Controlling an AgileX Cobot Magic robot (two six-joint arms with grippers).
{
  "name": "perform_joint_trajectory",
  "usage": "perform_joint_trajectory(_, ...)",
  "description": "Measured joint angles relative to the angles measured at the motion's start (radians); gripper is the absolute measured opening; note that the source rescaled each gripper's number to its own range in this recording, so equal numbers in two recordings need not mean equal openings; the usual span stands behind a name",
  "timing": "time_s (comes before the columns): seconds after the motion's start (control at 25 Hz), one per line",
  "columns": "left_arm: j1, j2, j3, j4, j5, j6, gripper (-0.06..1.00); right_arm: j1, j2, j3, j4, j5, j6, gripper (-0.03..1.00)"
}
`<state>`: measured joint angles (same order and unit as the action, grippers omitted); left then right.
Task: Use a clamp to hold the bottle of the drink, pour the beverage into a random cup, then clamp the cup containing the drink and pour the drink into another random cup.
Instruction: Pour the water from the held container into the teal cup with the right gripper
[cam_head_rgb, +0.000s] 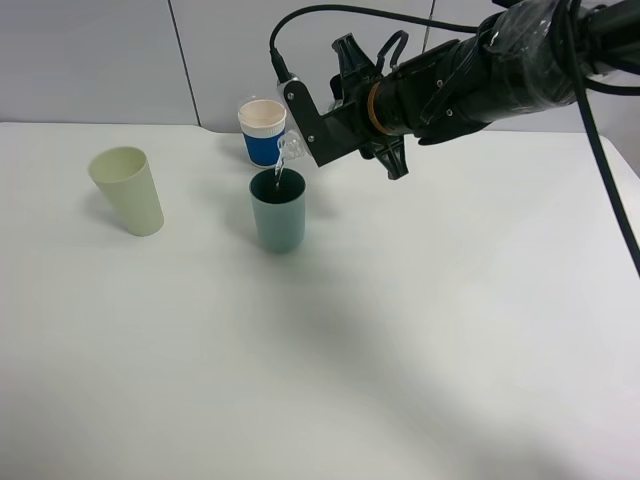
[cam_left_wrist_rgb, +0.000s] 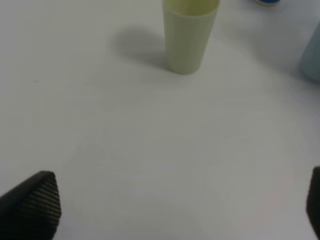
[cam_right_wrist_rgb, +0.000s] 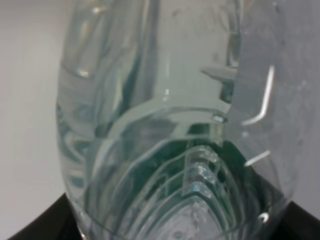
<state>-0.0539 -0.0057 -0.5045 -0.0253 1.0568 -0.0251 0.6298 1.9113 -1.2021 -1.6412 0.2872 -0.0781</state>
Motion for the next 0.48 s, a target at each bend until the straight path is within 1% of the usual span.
perform_joint_trajectory(0.48,0.0,0.0,0.0,0.0,0.0,0.0,1.0,0.0,0.0,0.0,0.0,0.0,0.002,0.0)
